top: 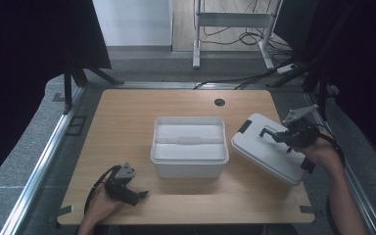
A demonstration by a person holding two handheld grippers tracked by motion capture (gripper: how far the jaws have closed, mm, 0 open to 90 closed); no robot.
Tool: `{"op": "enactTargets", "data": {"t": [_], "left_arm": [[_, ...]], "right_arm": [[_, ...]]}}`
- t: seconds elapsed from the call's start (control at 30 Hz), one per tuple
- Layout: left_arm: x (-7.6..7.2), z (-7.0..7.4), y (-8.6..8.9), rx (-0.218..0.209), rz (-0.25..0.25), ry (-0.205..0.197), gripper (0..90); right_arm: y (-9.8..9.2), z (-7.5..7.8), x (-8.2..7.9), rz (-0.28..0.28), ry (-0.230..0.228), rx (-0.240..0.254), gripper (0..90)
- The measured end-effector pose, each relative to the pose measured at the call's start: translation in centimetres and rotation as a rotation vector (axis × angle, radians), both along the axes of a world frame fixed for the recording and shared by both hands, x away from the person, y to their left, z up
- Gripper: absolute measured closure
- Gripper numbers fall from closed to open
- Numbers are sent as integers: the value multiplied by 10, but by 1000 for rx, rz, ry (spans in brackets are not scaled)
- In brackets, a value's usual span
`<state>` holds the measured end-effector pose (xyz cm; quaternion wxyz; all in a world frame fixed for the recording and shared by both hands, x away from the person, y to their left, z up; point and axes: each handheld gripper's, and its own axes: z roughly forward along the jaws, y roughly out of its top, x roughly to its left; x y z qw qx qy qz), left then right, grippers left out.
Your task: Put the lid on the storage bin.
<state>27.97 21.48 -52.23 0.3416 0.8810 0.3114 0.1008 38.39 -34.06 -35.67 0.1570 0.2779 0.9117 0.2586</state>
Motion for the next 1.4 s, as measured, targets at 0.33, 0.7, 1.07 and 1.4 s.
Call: {"op": "enactTargets", "data": {"t": [0.33,0.7,1.07,1.4], "left_arm": [[0,0,0,0,0,1,0],[0,0,0,-2,1,0,0],[0,0,0,-2,3,0,0],[0,0,0,-2,2,-1,0]], "right_arm": [[7,42,-5,78,-27,26,842],[44,80,-6,237,-71,53,842],[120,78,8,435,-62,62,842],[197,60,22,597,-40,73,842]]}}
